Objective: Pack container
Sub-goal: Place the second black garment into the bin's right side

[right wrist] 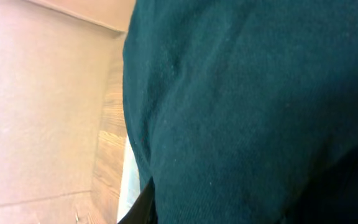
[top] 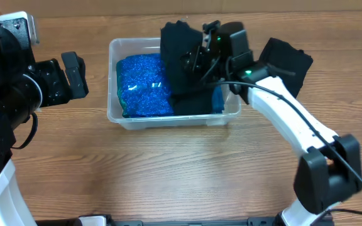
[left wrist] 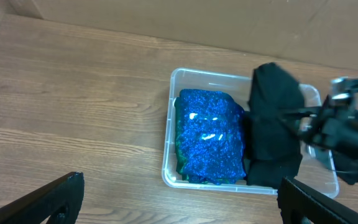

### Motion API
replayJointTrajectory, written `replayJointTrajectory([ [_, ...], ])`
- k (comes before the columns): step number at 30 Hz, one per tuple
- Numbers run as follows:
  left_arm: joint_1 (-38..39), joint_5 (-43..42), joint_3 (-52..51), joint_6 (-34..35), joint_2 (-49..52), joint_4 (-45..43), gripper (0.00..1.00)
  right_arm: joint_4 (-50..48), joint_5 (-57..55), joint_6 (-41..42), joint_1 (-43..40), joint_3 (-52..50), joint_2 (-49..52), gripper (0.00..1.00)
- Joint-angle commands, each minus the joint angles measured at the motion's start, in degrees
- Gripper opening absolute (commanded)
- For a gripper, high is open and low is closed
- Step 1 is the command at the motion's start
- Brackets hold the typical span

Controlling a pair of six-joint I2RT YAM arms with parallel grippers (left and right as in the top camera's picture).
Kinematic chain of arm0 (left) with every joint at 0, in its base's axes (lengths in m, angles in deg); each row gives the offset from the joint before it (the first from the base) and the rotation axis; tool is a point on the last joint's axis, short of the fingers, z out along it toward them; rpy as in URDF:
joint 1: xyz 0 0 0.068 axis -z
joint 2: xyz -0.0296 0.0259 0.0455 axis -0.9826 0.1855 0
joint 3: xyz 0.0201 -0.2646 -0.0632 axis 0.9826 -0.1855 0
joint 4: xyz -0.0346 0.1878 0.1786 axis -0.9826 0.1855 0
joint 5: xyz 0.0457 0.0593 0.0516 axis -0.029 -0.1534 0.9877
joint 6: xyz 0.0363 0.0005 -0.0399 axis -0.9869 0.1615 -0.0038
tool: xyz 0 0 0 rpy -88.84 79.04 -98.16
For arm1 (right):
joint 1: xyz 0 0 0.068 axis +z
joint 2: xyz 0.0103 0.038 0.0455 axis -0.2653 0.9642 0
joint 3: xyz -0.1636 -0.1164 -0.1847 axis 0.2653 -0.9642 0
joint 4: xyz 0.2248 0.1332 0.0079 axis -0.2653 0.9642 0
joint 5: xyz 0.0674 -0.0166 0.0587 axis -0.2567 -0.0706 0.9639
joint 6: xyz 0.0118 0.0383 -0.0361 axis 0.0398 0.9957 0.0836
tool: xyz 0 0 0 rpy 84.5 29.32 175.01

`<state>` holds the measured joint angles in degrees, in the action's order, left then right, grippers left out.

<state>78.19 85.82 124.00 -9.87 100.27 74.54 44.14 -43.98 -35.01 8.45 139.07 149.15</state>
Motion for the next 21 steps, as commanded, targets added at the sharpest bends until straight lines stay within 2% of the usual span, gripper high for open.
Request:
replayJointTrajectory([
  [1, 0.28, 0.39, 0.35, -1.09, -0.17, -0.09, 1.0, -0.68, -4.28, 4.57, -0.33, 0.52, 2.38, 0.06],
  [4, 0.28, 0.39, 0.35, -1.09, -0.17, -0.11, 1.0, 0.26, -8.15, 4.57, -0.33, 0.52, 4.07, 0.08],
  [5, 0.28, 0.39, 0.35, -1.11, -0.17, -0.11, 1.0, 0.26, -8.63, 4.55, -0.33, 0.52, 4.74, 0.12],
  [6, 0.28, 0.39, 0.35, -1.09, -0.17, -0.11, 1.0, 0.24, -9.07, 4.35, -0.33, 0.52, 5.31, 0.22],
  [7, 0.28, 0.39, 0.35, -1.09, -0.17, -0.09, 1.0, 0.22, -9.81, 3.87, -0.33, 0.52, 5.92, 0.43],
  [8, 0.28, 0.39, 0.35, -1.09, -0.17, -0.09, 1.0, 0.2, -10.36, 2.16, -0.33, 0.52, 6.56, 0.7],
  [9, 0.28, 0.39, 0.35, -1.09, -0.17, -0.09, 1.0, 0.24, -10.32, -0.26, -0.33, 0.52, 6.86, 0.81],
  [10, 0.28, 0.39, 0.35, -1.09, -0.17, -0.09, 1.0, 0.61, -10.1, -2.99, -0.35, 0.52, 6.93, 0.87],
  [13, 0.28, 0.39, 0.35, -1.09, -0.17, -0.11, 1.0, 3.26, -11.19, -10.01, -1.01, 0.68, 4.83, 0.86],
  [17, 0.28, 0.39, 0.35, -1.09, -0.17, -0.11, 1.0, 7.96, -15.91, -10.54, -2.8, 0.72, -1.95, 0.74],
  [19, 0.31, 0.39, 0.35, -1.09, -0.17, -0.09, 1.0, 8.72, -15.67, -10.56, -3.06, 0.72, -6.08, 0.47],
  [21, 0.28, 0.39, 0.35, -1.09, -0.17, -0.09, 1.0, 9.6, -15.72, -10.8, -2.49, 0.72, -9.35, 0.28],
])
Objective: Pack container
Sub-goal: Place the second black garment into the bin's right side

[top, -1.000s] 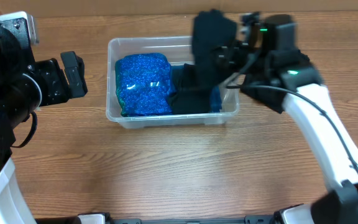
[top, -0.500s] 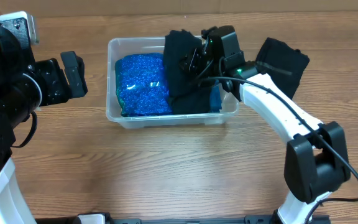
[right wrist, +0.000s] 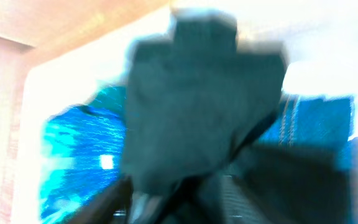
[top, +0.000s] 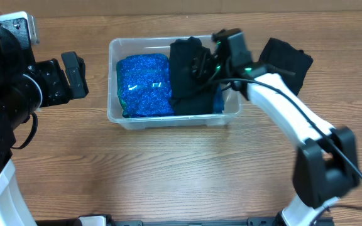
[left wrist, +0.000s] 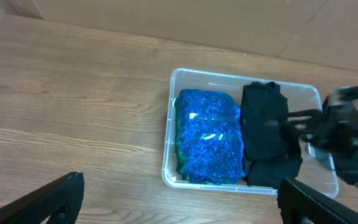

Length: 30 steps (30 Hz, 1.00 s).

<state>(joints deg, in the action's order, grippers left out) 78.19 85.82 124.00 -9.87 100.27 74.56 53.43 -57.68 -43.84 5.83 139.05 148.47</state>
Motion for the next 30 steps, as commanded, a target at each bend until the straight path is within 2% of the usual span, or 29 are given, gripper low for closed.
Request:
replayJointTrajectory([
  [1, 0.28, 0.39, 0.35, -1.09, -0.17, -0.11, 1.0, 0.48, -2.01, -2.27, 0.66, 0.74, -9.64, 0.25],
  [6, 0.28, 0.39, 0.35, -1.09, -0.17, -0.11, 1.0, -0.5, -3.65, -4.5, 4.44, 0.59, -7.93, 0.22],
  [14, 0.28, 0.39, 0.35, -1.09, -0.17, -0.13, 1.0, -4.35, -5.2, -4.42, 5.66, 0.59, 7.85, 0.21],
  [17, 0.28, 0.39, 0.35, -1.09, -0.17, -0.11, 1.0, -4.28, -2.36, -3.08, 5.57, 0.59, 12.98, 0.21],
  [18, 0.28, 0.39, 0.35, -1.09, -0.17, -0.11, 1.0, -4.35, -0.48, -3.1, 5.57, 0.59, 13.05, 0.24],
  [23, 0.28, 0.39, 0.35, -1.09, -0.17, -0.13, 1.0, -4.33, 3.93, -3.15, 5.68, 2.27, 6.93, 0.56],
  [26, 0.28, 0.39, 0.35, -1.09, -0.17, -0.11, 1.0, -4.09, 4.09, -3.17, 4.33, 3.61, -2.38, 0.73],
  [30, 0.28, 0.39, 0.35, -1.09, -0.17, -0.11, 1.0, -1.66, 3.32, -3.17, -0.7, 3.69, -13.68, 0.88],
])
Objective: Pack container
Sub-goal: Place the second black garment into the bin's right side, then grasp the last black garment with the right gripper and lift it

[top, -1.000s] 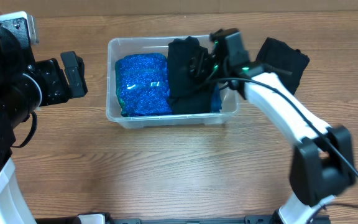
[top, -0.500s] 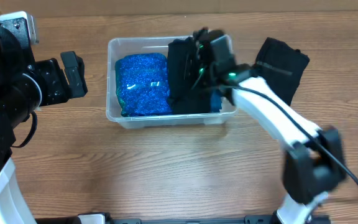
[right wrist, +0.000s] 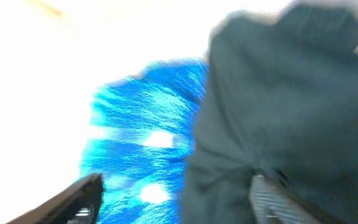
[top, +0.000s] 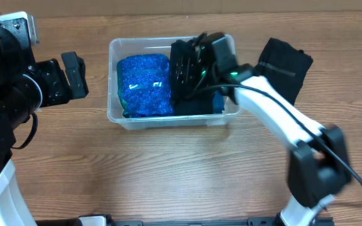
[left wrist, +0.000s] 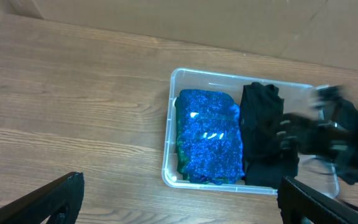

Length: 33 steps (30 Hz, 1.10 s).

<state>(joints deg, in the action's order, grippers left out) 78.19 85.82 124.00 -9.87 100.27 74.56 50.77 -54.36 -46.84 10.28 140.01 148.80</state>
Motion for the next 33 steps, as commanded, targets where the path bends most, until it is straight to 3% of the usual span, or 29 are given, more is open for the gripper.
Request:
replayJointTrajectory([
  [1, 0.28, 0.39, 0.35, -1.09, -0.17, -0.13, 1.0, 2.19, -0.15, -0.15, -6.75, 2.73, -15.89, 0.9],
  [7, 0.28, 0.39, 0.35, -1.09, -0.17, -0.11, 1.0, 18.05, -0.31, -1.31, -27.47, 2.69, -23.32, 0.95],
  [11, 0.28, 0.39, 0.35, -1.09, -0.17, -0.11, 1.0, 26.43, -0.72, -8.31, -40.41, 1.84, -19.54, 1.0],
  [15, 0.31, 0.39, 0.35, -1.09, -0.17, -0.11, 1.0, 28.37, -0.66, -10.16, -47.8, 1.84, -11.13, 1.0],
  [21, 0.28, 0.39, 0.35, -1.09, -0.17, -0.13, 1.0, 24.85, 1.16, -10.75, -49.81, 1.84, 1.27, 1.0],
  [26, 0.28, 0.39, 0.35, -1.09, -0.17, -0.11, 1.0, 18.21, 7.76, -12.15, -47.91, 1.84, 8.72, 1.0],
  [33, 0.28, 0.39, 0.35, -1.09, -0.17, -0.11, 1.0, 13.53, 7.19, -11.93, -44.35, 1.84, 16.96, 0.96],
])
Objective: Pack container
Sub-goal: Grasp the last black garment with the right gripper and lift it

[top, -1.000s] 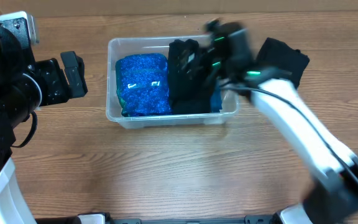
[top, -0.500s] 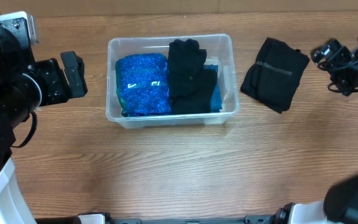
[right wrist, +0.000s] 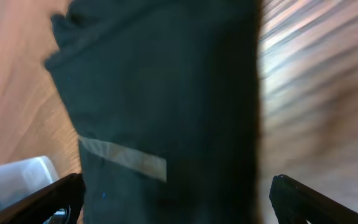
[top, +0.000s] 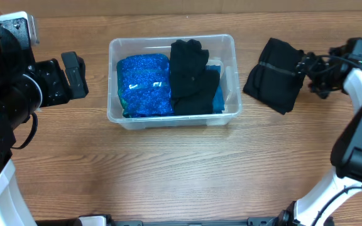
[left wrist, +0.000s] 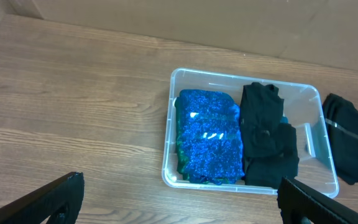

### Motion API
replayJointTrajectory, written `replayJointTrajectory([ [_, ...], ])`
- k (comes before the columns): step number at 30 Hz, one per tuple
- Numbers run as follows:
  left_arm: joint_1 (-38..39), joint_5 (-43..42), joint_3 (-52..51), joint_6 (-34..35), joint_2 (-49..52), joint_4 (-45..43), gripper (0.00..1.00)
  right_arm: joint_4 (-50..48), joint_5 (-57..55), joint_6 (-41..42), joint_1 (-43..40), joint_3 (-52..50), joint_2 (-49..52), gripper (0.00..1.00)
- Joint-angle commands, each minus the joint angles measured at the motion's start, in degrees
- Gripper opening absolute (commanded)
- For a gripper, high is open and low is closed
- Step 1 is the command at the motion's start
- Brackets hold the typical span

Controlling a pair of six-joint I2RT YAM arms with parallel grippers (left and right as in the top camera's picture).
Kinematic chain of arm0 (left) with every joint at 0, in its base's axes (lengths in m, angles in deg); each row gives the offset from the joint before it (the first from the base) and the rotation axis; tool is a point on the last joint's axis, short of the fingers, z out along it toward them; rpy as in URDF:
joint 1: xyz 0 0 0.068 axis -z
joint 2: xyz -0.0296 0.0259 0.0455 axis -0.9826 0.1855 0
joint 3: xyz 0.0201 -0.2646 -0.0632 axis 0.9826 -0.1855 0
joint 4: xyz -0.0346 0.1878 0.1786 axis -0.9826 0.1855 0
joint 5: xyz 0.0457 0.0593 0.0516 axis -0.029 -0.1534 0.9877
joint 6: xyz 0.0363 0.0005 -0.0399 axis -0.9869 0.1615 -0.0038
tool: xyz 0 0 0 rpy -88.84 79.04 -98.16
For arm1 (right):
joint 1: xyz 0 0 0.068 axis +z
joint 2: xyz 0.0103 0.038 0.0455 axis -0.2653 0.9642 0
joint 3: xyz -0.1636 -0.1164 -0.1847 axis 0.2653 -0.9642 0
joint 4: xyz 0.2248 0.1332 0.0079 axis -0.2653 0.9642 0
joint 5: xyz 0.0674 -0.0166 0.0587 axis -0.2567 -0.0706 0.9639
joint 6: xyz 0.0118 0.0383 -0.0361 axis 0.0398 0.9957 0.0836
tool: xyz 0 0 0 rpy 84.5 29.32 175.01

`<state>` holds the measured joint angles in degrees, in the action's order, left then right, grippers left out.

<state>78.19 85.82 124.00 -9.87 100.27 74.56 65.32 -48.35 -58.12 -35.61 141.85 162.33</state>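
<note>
A clear plastic container (top: 114, 49) holds a sparkly blue bundle (top: 142, 85) on its left and a black garment (top: 192, 78) on its right; both also show in the left wrist view, the container (left wrist: 168, 155) and the black garment (left wrist: 266, 134). A second folded black garment (top: 276, 74) lies on the table right of the container, filling the right wrist view (right wrist: 166, 106). My right gripper (top: 312, 70) stands open at that garment's right edge, its fingertips (right wrist: 61, 199) spread wide. My left gripper (top: 74, 75) is open, left of the container, empty.
Wooden table (top: 168, 169) all round. A cardboard wall runs along the far edge (left wrist: 166, 25). The container's right end (top: 231, 75) has some room beside the packed black garment.
My right gripper was in the container over the black garment; now it is out, far right, open at the folded garment on the table. The first garment lies settled in the container.
My right gripper held a black garment above the container's right half. Then the garment was lower, in the container beside the blue bundle, with the gripper still over it. Now that garment lies alone in the container and the gripper is at the second garment.
</note>
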Motion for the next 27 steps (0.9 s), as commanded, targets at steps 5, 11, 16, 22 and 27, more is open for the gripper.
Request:
replayJointTrajectory([
  [5, 0.28, 0.39, 0.35, -1.09, -0.17, -0.13, 1.0, -1.95, 0.72, -0.7, 3.26, 0.0, 5.05, 0.53],
  [11, 0.28, 0.39, 0.35, -1.09, -0.17, -0.11, 1.0, 1.4, 0.7, -0.7, 3.56, 1.99, -0.09, 0.12],
  [16, 0.28, 0.39, 0.35, -1.09, -0.17, -0.13, 1.0, 4.52, 0.98, -0.72, 4.85, 2.93, -13.42, 0.04],
  [22, 0.28, 0.39, 0.35, -1.09, -0.17, -0.11, 1.0, 9.01, 1.9, -0.81, 10.8, 2.95, -32.46, 0.04],
  [27, 0.28, 0.39, 0.35, -1.09, -0.17, -0.13, 1.0, 9.03, 3.34, 1.25, 19.61, 2.95, -42.03, 0.04],
])
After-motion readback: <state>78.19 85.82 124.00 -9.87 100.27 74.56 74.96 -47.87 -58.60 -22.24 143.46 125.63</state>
